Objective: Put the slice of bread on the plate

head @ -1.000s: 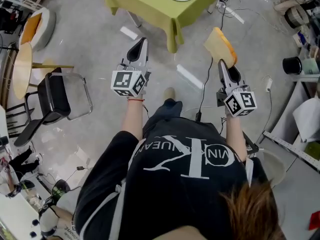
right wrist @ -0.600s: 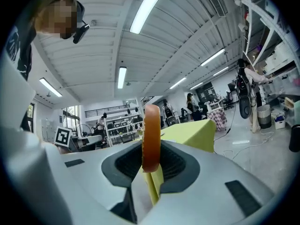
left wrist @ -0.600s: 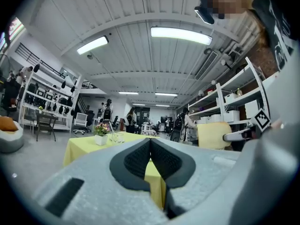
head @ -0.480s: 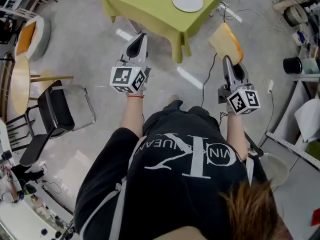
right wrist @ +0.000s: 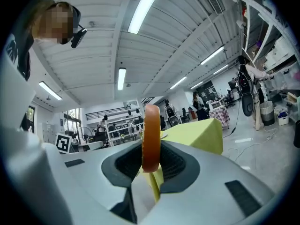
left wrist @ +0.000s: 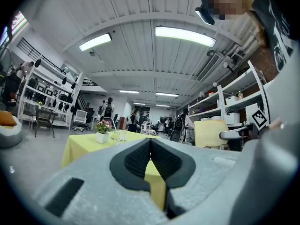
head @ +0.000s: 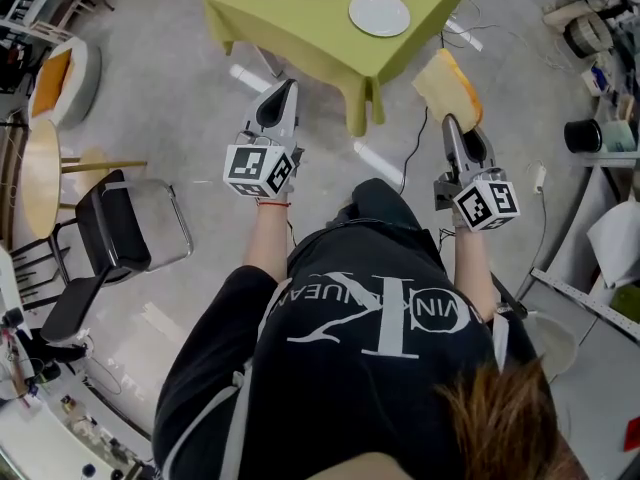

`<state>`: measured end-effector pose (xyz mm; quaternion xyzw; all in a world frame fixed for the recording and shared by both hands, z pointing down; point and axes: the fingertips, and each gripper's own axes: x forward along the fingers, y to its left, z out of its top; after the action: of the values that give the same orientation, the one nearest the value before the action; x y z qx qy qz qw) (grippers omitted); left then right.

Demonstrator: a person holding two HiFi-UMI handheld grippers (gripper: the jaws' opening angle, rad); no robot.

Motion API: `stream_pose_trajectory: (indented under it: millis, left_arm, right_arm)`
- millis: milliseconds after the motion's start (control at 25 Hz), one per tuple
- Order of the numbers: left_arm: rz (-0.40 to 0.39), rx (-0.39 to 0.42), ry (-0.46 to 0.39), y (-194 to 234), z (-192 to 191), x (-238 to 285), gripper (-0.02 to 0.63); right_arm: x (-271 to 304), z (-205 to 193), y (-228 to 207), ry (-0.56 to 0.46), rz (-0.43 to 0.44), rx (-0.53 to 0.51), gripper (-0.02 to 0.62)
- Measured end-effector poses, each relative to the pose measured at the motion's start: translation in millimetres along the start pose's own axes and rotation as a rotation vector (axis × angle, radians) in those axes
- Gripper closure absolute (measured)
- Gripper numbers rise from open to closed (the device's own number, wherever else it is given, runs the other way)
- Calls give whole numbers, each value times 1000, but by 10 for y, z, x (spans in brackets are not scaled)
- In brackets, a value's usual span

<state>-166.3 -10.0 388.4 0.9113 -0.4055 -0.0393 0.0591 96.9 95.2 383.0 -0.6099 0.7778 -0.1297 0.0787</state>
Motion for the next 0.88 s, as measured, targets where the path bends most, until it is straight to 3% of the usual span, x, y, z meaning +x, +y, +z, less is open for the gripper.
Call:
stream_pose_trajectory:
  millis: [440,880]
  left_arm:
    - [25,-1,25,189,-101,286,597]
    - [22,6,42,298,-128,1220,597]
  right_arm:
    - [394,-49,-150,24,45,25,502]
    - [1128,54,-649,71,124,103,502]
